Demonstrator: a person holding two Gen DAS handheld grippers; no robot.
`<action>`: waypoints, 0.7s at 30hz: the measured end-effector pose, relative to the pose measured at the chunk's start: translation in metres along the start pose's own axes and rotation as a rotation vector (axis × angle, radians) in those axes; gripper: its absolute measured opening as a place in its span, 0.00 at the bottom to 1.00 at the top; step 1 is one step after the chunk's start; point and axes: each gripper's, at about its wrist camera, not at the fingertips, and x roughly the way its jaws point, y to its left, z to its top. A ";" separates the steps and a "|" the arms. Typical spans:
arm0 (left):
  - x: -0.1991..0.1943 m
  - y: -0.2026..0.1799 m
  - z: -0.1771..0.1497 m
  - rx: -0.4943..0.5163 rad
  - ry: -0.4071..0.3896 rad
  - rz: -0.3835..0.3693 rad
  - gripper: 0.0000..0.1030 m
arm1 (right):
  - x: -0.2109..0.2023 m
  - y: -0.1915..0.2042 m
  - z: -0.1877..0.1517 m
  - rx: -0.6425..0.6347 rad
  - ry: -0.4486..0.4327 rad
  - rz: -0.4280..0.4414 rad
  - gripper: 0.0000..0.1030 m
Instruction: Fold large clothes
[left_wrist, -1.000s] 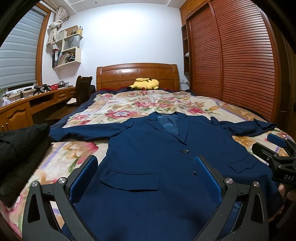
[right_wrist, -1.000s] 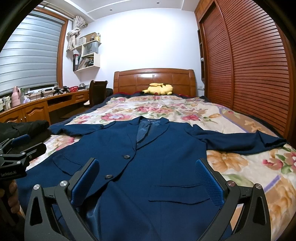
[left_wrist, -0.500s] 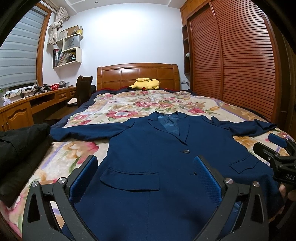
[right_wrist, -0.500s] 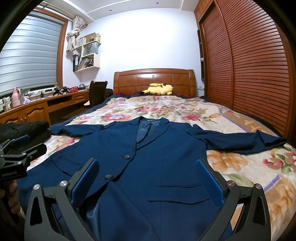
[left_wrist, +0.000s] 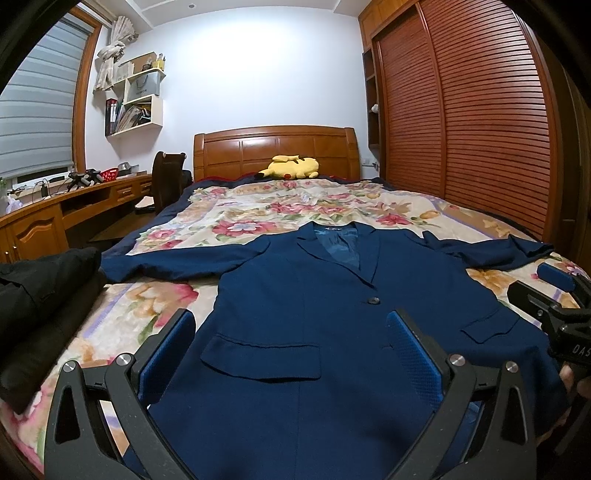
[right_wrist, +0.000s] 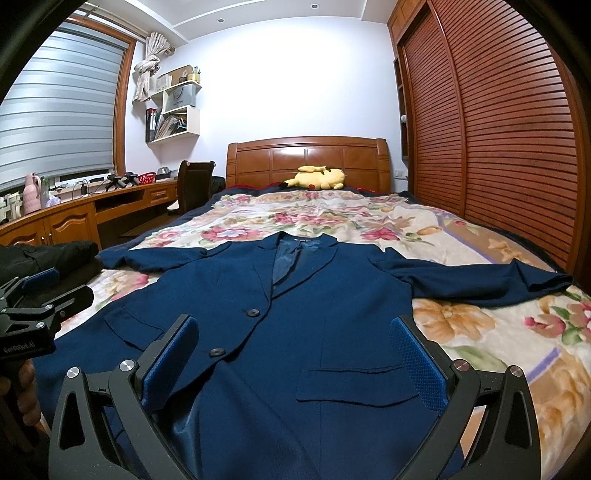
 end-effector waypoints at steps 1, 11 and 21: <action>0.001 -0.002 -0.001 0.001 0.000 0.001 1.00 | 0.000 0.000 0.000 0.001 0.000 0.001 1.00; 0.001 -0.001 -0.001 0.001 -0.001 0.002 1.00 | 0.000 0.000 0.000 0.001 0.000 0.001 1.00; 0.002 0.000 -0.003 0.000 -0.002 0.001 1.00 | -0.001 0.001 -0.001 -0.002 -0.005 0.004 1.00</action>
